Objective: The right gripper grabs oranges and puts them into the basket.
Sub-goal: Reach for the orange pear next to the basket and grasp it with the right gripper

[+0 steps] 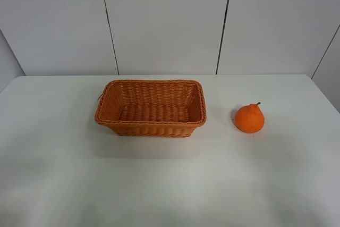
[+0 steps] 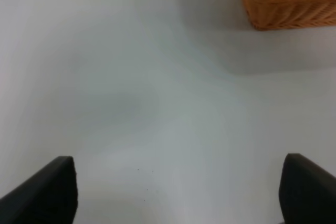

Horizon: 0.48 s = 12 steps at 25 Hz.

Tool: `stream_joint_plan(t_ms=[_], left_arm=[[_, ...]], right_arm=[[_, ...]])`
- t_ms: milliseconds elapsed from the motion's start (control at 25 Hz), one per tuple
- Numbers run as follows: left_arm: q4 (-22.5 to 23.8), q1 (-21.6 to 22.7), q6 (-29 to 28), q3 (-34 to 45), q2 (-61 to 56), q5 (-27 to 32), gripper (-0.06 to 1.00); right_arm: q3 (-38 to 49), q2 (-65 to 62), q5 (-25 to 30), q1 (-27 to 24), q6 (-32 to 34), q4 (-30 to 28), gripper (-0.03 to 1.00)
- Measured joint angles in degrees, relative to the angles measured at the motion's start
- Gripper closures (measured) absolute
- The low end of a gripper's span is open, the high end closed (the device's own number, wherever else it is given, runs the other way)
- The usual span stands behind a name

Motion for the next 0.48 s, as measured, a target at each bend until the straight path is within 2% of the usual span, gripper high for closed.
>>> stream_joint_plan(t_ms=[480], left_arm=[[0.0,0.0,0.0,0.0,0.0,0.0,0.06]], right_arm=[[-0.7,1.8,0.0,0.0,-0.7,0.0,0.28]])
